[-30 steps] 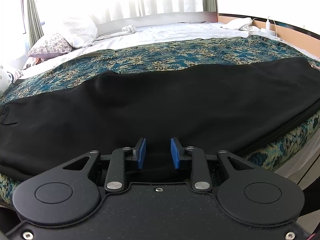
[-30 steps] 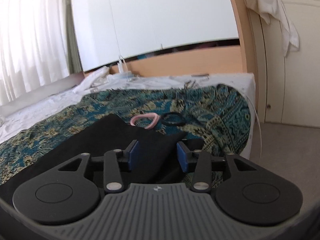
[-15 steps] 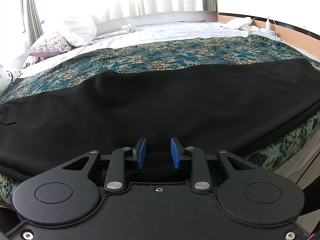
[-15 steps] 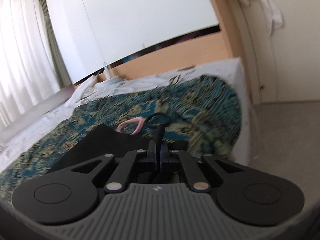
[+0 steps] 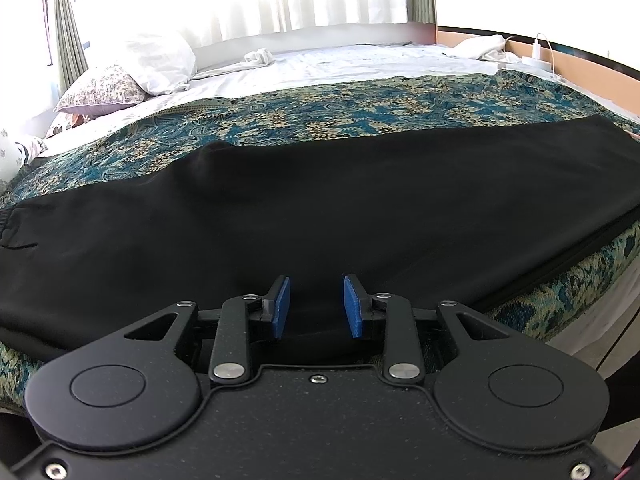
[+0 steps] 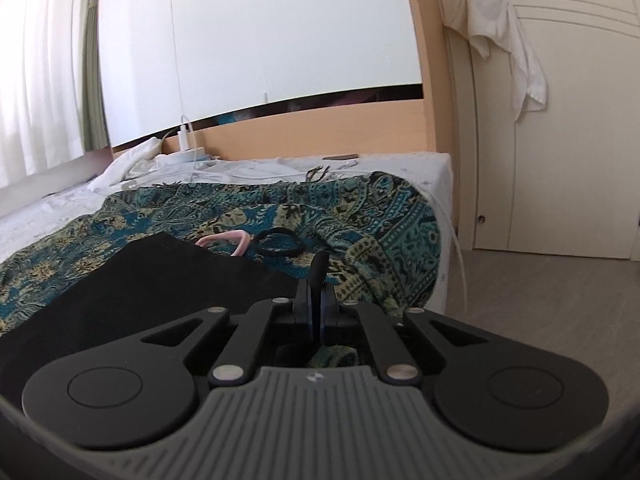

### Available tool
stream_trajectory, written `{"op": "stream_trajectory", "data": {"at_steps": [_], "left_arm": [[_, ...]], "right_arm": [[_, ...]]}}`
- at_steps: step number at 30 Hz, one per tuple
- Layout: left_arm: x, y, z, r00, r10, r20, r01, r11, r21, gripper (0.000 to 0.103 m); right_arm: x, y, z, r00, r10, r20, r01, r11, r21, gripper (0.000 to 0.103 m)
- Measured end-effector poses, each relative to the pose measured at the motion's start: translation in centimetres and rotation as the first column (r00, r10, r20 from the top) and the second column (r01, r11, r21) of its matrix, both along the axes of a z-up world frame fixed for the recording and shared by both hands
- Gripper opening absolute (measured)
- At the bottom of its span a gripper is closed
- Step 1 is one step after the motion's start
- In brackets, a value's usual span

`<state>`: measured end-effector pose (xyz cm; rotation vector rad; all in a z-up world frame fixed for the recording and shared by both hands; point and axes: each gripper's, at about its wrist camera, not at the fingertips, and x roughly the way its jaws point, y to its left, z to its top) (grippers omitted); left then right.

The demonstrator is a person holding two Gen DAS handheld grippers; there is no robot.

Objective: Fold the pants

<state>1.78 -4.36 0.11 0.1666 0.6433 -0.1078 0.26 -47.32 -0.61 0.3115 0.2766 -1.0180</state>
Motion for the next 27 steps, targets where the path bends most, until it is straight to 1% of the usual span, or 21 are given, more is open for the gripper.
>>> {"op": "stream_trajectory", "data": {"at_steps": [3, 5, 6, 7, 8, 9, 10, 11, 13, 15, 19, 22, 23, 24, 25, 27], "left_arm": [[0.0, 0.1, 0.1, 1.000, 0.007, -0.004, -0.007, 1.000, -0.013, 0.033], [0.0, 0.2, 0.1, 1.000, 0.012, -0.004, -0.012, 1.000, -0.023, 0.033], [0.1, 0.2, 0.2, 1.000, 0.014, -0.004, -0.014, 1.000, -0.024, 0.033], [0.0, 0.2, 0.2, 1.000, 0.015, -0.004, -0.015, 1.000, -0.021, 0.033], [0.0, 0.1, 0.3, 1.000, 0.018, -0.003, -0.018, 1.000, -0.018, 0.034], [0.0, 0.1, 0.4, 1.000, 0.020, -0.002, -0.020, 1.000, -0.016, 0.037], [-0.1, 0.2, 0.6, 1.000, 0.019, -0.001, -0.019, 1.000, -0.018, 0.039], [-0.2, 0.4, 0.9, 1.000, 0.016, 0.001, -0.016, 1.000, -0.024, 0.042], [-0.5, 1.1, 1.7, 1.000, 0.023, 0.017, -0.022, 0.999, -0.047, 0.044], [-0.8, 2.0, 2.6, 0.998, 0.041, 0.038, -0.038, 0.997, -0.061, 0.045], [-0.9, 4.9, 4.4, 0.988, 0.120, 0.099, -0.115, 0.992, -0.055, 0.046], [-0.6, 8.1, 5.0, 0.970, 0.206, 0.130, -0.202, 0.978, -0.047, 0.044], [-0.4, 9.2, 5.0, 0.963, 0.235, 0.130, -0.231, 0.972, -0.044, 0.033], [-0.1, 10.4, 5.0, 0.956, 0.265, 0.126, -0.262, 0.964, -0.045, 0.020], [0.2, 11.7, 4.9, 0.948, 0.297, 0.117, -0.293, 0.955, -0.050, 0.017], [0.9, 14.2, 4.5, 0.925, 0.366, 0.098, -0.361, 0.930, -0.068, 0.016]], "right_arm": [[-0.4, 0.3, -0.1, 0.998, -0.056, -0.005, 0.056, 0.998, -0.019, 0.006], [-0.1, -0.2, -0.4, 0.998, -0.053, -0.034, 0.054, 0.999, 0.001, 0.007], [0.1, -0.2, -0.4, 0.998, -0.050, -0.045, 0.050, 0.999, -0.006, 0.011], [0.3, -0.2, -0.2, 0.998, -0.039, -0.053, 0.038, 0.999, -0.016, 0.023], [0.2, -0.2, 0.1, 0.998, -0.031, -0.046, 0.030, 0.999, -0.020, 0.038], [0.0, -0.2, 0.5, 0.999, -0.023, -0.026, 0.023, 1.000, -0.015, 0.057], [-0.3, -0.1, 0.8, 1.000, -0.029, -0.008, 0.029, 0.999, -0.014, 0.073], [-0.6, 0.1, 1.2, 0.999, -0.036, 0.008, 0.036, 0.999, -0.021, 0.076], [-1.1, 0.9, 1.9, 0.999, -0.032, 0.027, 0.034, 0.998, -0.049, 0.077], [-1.3, 2.2, 2.6, 0.999, -0.004, 0.038, 0.007, 0.997, -0.071, 0.077], [-0.8, 6.3, 3.9, 0.991, 0.118, 0.064, -0.109, 0.986, -0.129, 0.079], [0.1, 9.8, 4.5, 0.969, 0.236, 0.072, -0.221, 0.961, -0.168, 0.080], [0.5, 10.7, 4.7, 0.960, 0.270, 0.073, -0.254, 0.951, -0.174, 0.080], [0.8, 11.8, 4.7, 0.947, 0.312, 0.073, -0.296, 0.938, -0.179, 0.080], [1.0, 12.9, 4.8, 0.932, 0.354, 0.071, -0.337, 0.924, -0.184, 0.080], [1.5, 15.0, 4.8, 0.898, 0.436, 0.059, -0.417, 0.887, -0.196, 0.080]]}}
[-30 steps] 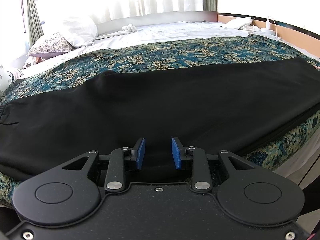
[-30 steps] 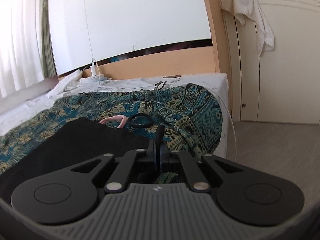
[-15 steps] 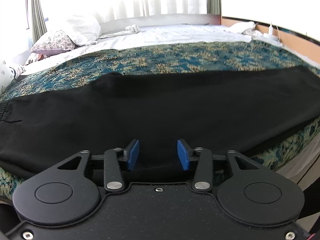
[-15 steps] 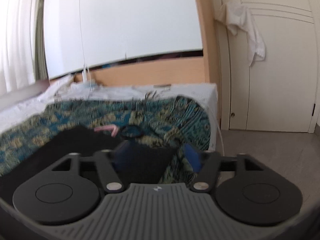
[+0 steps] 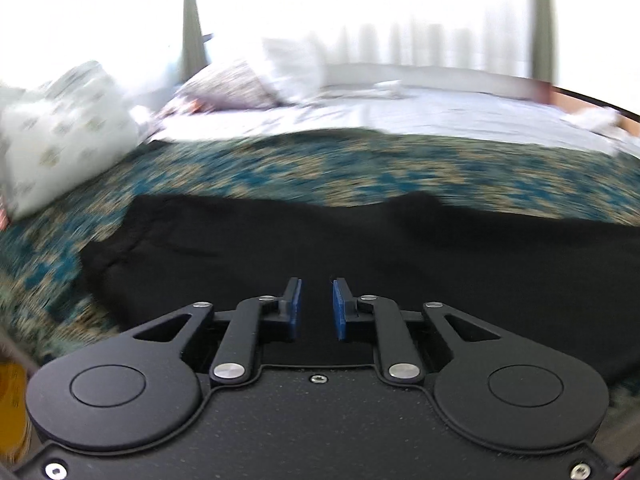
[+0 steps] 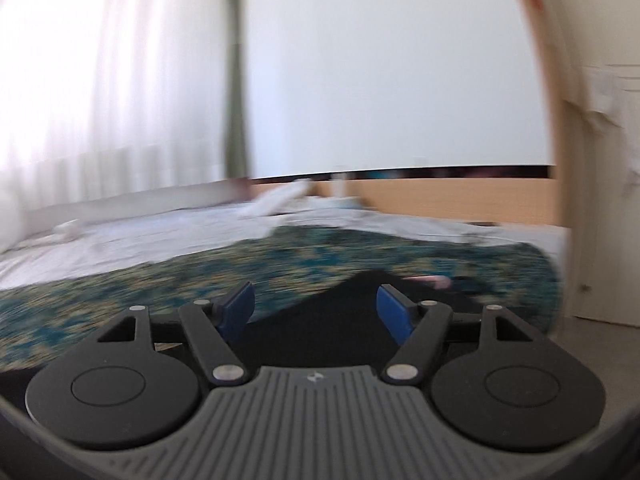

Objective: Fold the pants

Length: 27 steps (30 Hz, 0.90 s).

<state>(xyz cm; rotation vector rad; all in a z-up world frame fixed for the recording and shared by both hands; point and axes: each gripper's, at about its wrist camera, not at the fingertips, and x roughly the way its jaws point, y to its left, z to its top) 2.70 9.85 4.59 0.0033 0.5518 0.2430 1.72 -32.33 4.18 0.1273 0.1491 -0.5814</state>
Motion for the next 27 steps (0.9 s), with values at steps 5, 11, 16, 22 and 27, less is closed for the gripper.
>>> {"op": "stream_trajectory", "data": {"at_steps": [5, 11, 16, 22, 27], "left_arm": [[0.8, 5.2, -2.1, 0.982, 0.180, -0.058, -0.181, 0.984, -0.001, 0.015], [0.3, 6.4, -3.4, 0.944, 0.319, -0.090, -0.313, 0.947, 0.076, 0.015], [1.9, 2.3, 0.0, 0.989, 0.149, -0.016, -0.150, 0.988, -0.032, 0.018], [7.9, -3.6, 0.3, 0.997, -0.079, -0.012, 0.077, 0.994, -0.083, 0.017], [13.3, -6.5, -1.1, 0.975, -0.199, -0.100, 0.189, 0.977, -0.101, 0.016]], "right_arm": [[0.7, 4.3, -0.5, 0.975, 0.222, -0.021, -0.223, 0.972, -0.069, 0.080], [2.1, 10.3, -0.6, 0.880, 0.467, -0.088, -0.472, 0.881, -0.045, 0.080], [2.8, 16.0, -1.6, 0.779, 0.609, -0.149, -0.617, 0.787, -0.008, 0.080], [1.8, 21.1, -3.0, 0.701, 0.697, -0.153, -0.704, 0.710, 0.011, 0.080], [2.2, 23.0, -5.9, 0.678, 0.691, -0.252, -0.711, 0.703, 0.017, 0.073]]}}
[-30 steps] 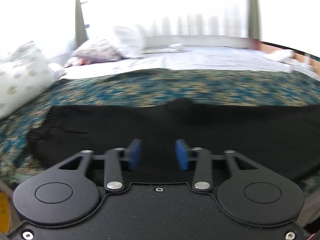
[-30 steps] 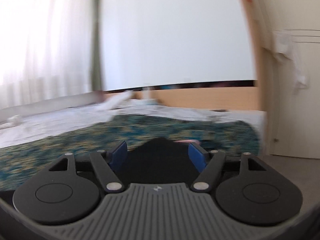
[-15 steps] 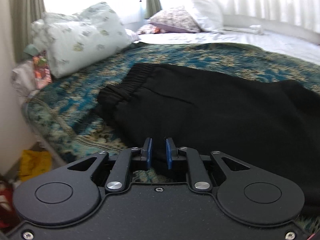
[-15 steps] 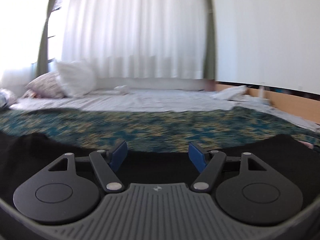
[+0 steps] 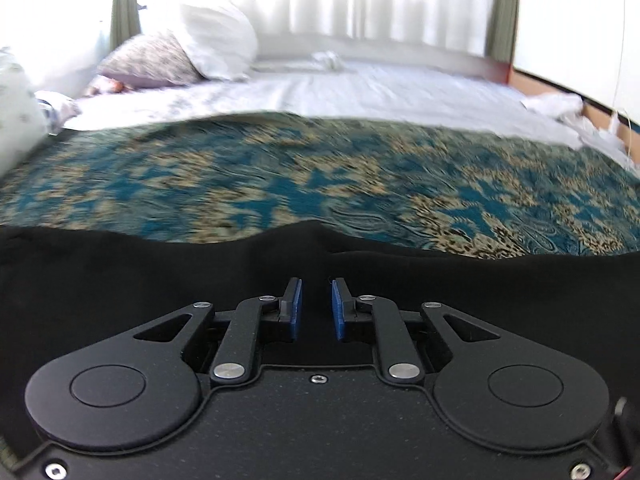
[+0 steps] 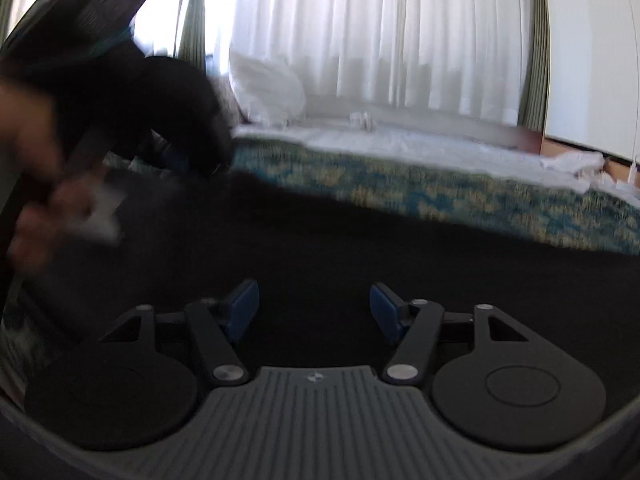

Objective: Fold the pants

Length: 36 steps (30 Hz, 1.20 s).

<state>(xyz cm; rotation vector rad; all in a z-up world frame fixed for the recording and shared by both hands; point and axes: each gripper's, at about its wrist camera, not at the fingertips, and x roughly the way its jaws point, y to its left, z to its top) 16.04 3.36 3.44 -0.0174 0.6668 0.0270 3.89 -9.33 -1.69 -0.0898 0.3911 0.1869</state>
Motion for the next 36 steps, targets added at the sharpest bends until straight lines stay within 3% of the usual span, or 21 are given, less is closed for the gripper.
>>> {"op": "stream_trajectory", "data": {"at_steps": [4, 7, 15, 17, 22, 24, 29, 33, 36], "left_arm": [[5.2, -0.2, -1.8, 0.995, 0.047, -0.085, -0.048, 0.999, -0.018, 0.015], [7.9, 0.0, -2.6, 0.993, 0.074, -0.095, -0.076, 0.997, -0.011, 0.004], [10.4, -0.7, -3.1, 0.994, 0.061, -0.089, -0.059, 0.998, 0.024, 0.003], [10.1, -0.8, -2.6, 0.995, 0.042, -0.091, -0.041, 0.999, 0.011, 0.008], [8.1, -1.2, -1.0, 0.997, 0.014, -0.079, -0.013, 1.000, 0.011, 0.023], [6.8, -1.6, -0.5, 0.998, 0.003, -0.064, -0.002, 1.000, 0.019, 0.031], [1.8, -2.6, -0.2, 0.999, -0.030, -0.042, 0.030, 0.999, -0.015, 0.034], [-2.9, -3.2, -1.2, 0.999, -0.032, -0.041, 0.031, 0.999, -0.029, 0.034], [-6.1, -3.6, -2.2, 0.999, -0.017, -0.050, 0.016, 0.999, -0.029, 0.034]], "right_arm": [[-1.0, -0.3, -0.6, 1.000, 0.003, 0.029, -0.003, 1.000, 0.003, 0.073], [-1.2, -0.8, -0.8, 1.000, 0.007, 0.030, -0.007, 1.000, 0.029, 0.072], [-2.1, -1.1, -1.2, 0.998, 0.016, 0.056, -0.018, 0.999, 0.038, 0.073], [-2.0, -1.2, -1.2, 0.998, 0.026, 0.060, -0.028, 0.999, 0.037, 0.074], [-2.9, -4.3, 0.0, 0.996, 0.044, 0.075, -0.055, 0.987, 0.149, 0.080], [-3.7, -6.1, 0.4, 0.995, -0.013, 0.096, -0.004, 0.984, 0.178, 0.082], [-3.4, -12.5, 0.5, 0.982, -0.175, 0.066, 0.159, 0.968, 0.196, 0.083], [-2.5, -18.4, -0.7, 0.941, -0.336, 0.030, 0.326, 0.929, 0.177, 0.080], [-2.9, -22.3, -0.8, 0.878, -0.475, 0.062, 0.465, 0.876, 0.128, 0.080]]}}
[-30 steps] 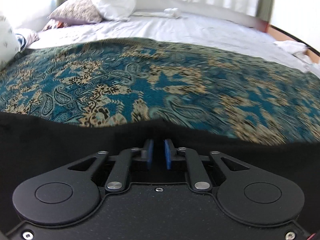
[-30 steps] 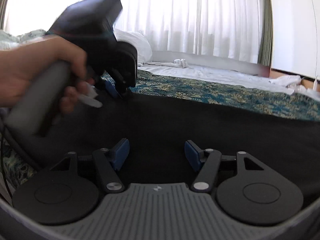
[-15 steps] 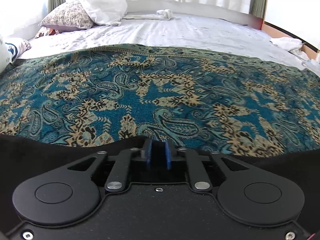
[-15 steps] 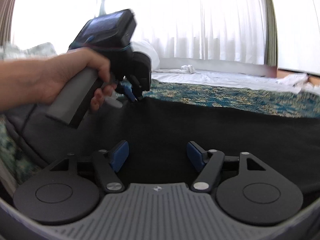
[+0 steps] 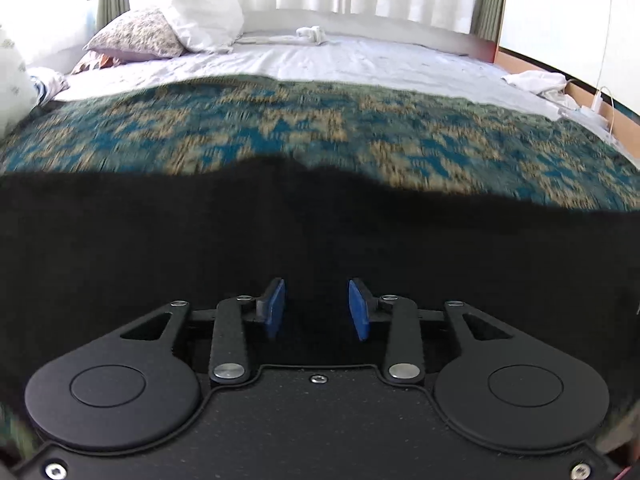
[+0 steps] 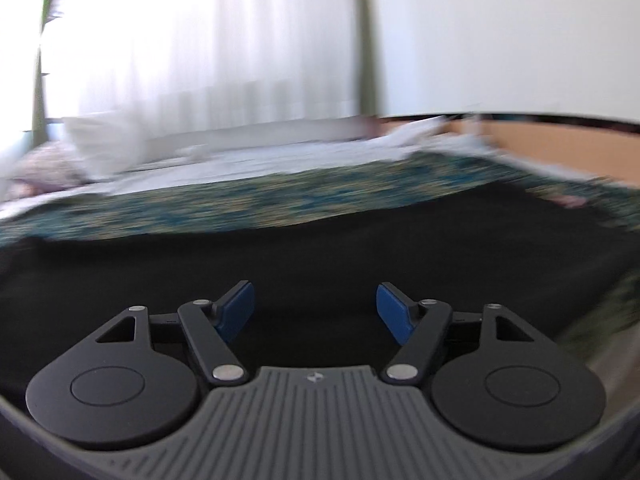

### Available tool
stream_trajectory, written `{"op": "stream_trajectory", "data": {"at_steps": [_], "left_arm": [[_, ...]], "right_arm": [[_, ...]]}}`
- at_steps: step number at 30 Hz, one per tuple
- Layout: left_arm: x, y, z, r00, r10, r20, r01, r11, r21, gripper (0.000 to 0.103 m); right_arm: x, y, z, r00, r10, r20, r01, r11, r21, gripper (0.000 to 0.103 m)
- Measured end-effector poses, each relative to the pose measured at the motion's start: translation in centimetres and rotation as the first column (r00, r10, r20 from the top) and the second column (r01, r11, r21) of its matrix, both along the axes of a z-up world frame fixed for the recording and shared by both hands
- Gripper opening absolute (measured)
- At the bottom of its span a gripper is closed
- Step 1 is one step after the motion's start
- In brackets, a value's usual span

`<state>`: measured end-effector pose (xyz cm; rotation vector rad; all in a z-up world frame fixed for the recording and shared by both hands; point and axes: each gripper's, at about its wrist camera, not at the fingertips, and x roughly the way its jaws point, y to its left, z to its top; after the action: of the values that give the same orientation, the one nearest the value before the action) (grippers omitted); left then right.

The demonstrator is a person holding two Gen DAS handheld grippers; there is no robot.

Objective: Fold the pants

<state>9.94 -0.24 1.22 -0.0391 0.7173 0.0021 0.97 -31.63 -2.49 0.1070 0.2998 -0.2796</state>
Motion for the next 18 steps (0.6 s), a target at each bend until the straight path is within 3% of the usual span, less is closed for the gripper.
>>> {"op": "stream_trajectory", "data": {"at_steps": [4, 6, 8, 10, 11, 13, 18], "left_arm": [[-3.1, -0.9, -0.3, 0.999, -0.012, 0.035, 0.010, 0.998, 0.059, 0.034], [-3.6, -1.1, -0.3, 0.999, -0.013, 0.032, 0.011, 0.998, 0.068, 0.035], [-3.9, -1.4, -0.5, 0.999, -0.005, 0.034, 0.003, 0.997, 0.073, 0.035], [-3.9, -1.8, -0.5, 0.999, -0.007, 0.035, 0.004, 0.996, 0.093, 0.036], [-4.0, -2.0, -0.5, 0.999, -0.010, 0.035, 0.006, 0.995, 0.102, 0.036], [-4.1, -2.2, -0.5, 0.999, -0.019, 0.033, 0.015, 0.994, 0.112, 0.036], [-4.2, -2.5, -0.5, 0.999, -0.025, 0.033, 0.021, 0.992, 0.127, 0.036]], "right_arm": [[-1.4, -5.9, 0.6, 0.967, -0.252, 0.036, 0.251, 0.967, 0.033, 0.080], [-3.0, -8.2, 0.9, 0.905, -0.419, 0.077, 0.414, 0.908, 0.065, 0.081], [-4.6, -10.1, 1.1, 0.820, -0.563, 0.106, 0.550, 0.825, 0.126, 0.082], [-5.8, -12.1, 1.1, 0.754, -0.651, 0.093, 0.621, 0.751, 0.224, 0.082], [-6.4, -12.9, 0.9, 0.745, -0.663, 0.081, 0.619, 0.731, 0.286, 0.083], [-6.6, -14.0, 0.5, 0.759, -0.647, 0.076, 0.588, 0.731, 0.347, 0.083], [-4.5, -14.4, 1.8, 0.809, -0.582, 0.084, 0.540, 0.792, 0.284, 0.085]]}}
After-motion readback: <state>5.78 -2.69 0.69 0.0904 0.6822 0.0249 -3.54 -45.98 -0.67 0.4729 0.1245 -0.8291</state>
